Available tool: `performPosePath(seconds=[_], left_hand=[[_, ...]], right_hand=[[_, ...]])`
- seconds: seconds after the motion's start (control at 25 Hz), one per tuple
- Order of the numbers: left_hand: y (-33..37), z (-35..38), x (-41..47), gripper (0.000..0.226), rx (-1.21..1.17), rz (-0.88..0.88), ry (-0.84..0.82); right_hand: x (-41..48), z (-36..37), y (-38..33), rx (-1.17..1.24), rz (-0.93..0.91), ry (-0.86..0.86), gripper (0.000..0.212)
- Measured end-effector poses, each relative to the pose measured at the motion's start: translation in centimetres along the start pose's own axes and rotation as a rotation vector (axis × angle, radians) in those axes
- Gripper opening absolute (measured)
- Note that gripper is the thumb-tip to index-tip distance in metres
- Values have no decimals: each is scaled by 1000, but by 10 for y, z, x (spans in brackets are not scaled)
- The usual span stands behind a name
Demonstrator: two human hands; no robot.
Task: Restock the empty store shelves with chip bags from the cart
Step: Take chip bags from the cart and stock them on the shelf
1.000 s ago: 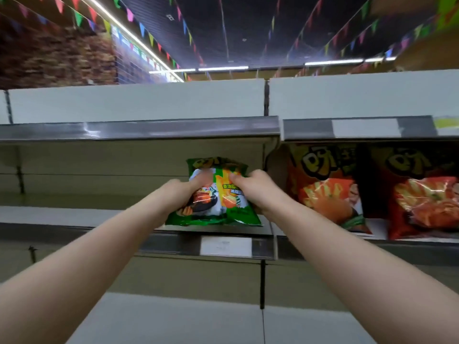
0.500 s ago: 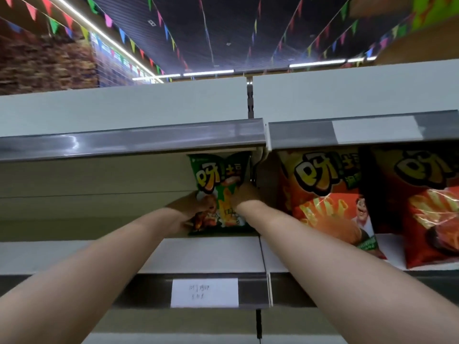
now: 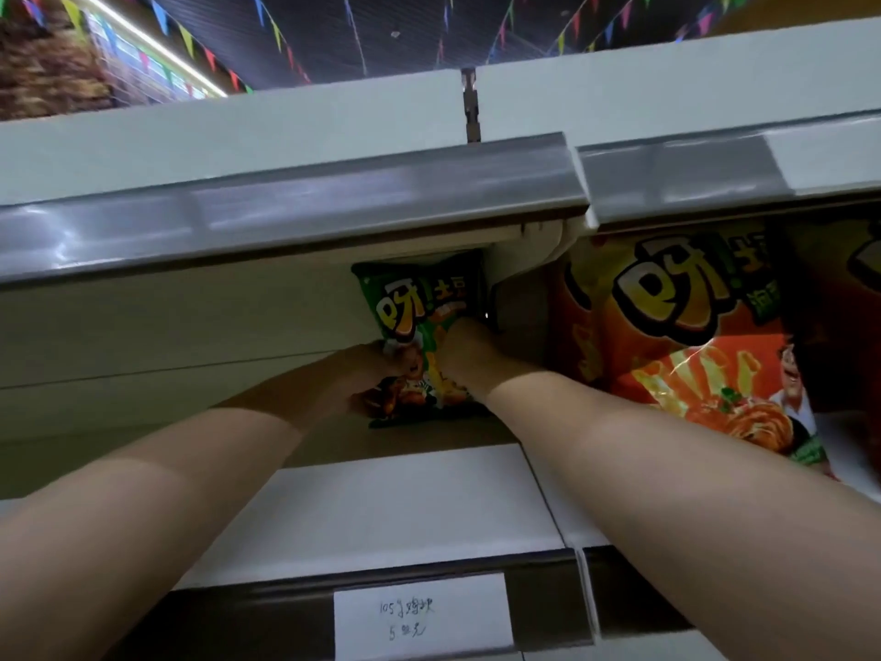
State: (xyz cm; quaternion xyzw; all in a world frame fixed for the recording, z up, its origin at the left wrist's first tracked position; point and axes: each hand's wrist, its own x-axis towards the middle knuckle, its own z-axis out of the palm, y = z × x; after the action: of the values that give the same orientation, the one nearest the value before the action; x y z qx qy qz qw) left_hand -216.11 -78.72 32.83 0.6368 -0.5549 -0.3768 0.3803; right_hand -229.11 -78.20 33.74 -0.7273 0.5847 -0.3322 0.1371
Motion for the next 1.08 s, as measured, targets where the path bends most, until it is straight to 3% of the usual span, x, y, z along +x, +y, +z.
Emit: performPosePath(seconds=[0.08, 0.24, 0.36, 0.48, 0.64, 0.8, 1.08], left_hand=[[-3, 2, -6, 46, 30, 49, 24], [0, 8, -23, 68, 377, 137, 167], [2, 6, -50, 78, 367, 140, 273], [-1, 4, -104, 57, 188, 233, 394], [-34, -2, -200, 27, 11, 411, 529], [-74, -22, -277, 24, -105, 374, 581], [-150, -73, -392, 20, -216, 186, 930]], right_hand=[[0, 2, 1, -50, -24, -26, 32], [-11, 0, -6, -53, 16, -90, 18], [-38, -18, -26, 73, -24, -14, 41], [-85, -40, -50, 194, -106, 14, 36], [-161, -52, -57, 535, -368, 93, 23], [-220, -27, -74, 854, -535, -89, 2], [-296, 60, -144, 984, -612, -437, 10]])
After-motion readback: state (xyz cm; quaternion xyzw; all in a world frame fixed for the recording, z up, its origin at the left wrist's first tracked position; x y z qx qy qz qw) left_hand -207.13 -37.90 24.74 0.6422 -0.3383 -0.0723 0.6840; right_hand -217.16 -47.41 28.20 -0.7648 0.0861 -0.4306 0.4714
